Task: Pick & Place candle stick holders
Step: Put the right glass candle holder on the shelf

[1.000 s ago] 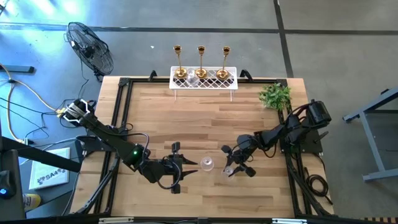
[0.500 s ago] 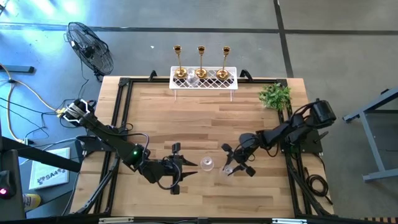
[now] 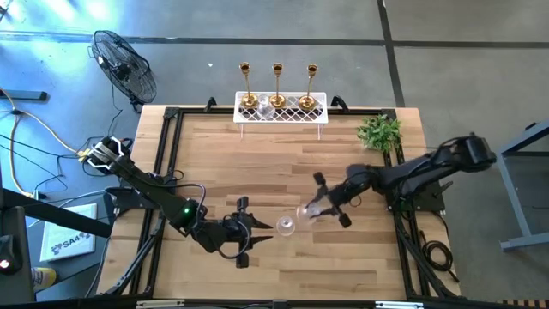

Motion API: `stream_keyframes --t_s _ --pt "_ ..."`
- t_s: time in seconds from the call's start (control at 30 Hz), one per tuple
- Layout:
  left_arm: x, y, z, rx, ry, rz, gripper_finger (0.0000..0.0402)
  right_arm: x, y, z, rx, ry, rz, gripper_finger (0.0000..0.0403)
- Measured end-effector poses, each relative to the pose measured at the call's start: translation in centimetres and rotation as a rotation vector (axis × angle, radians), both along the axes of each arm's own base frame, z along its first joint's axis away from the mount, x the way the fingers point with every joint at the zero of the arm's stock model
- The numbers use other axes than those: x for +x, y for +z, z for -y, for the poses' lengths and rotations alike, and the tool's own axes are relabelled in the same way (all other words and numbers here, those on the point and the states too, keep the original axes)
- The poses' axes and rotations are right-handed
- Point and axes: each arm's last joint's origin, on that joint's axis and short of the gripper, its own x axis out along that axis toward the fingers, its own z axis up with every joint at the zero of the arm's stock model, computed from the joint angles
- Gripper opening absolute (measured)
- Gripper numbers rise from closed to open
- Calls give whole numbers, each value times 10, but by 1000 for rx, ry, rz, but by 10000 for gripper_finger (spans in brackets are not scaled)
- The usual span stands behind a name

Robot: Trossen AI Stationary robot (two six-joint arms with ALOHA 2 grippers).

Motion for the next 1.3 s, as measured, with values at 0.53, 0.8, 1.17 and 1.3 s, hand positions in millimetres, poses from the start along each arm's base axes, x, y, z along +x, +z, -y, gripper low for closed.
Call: stream_keyframes --t_s 0.53,0.8,1.17,1.3 --pt "0 0 -2 4 86 18 108 19 124 84 -47 -313 124 119" --pt "-4 5 -2 0 74 23 108 14 146 141 20 -434 175 119" --pt "-35 26 -9 52 131 24 108 44 91 202 79 -461 103 119" --pt "-36 22 -10 80 148 -3 108 49 78 212 -13 -597 92 119"
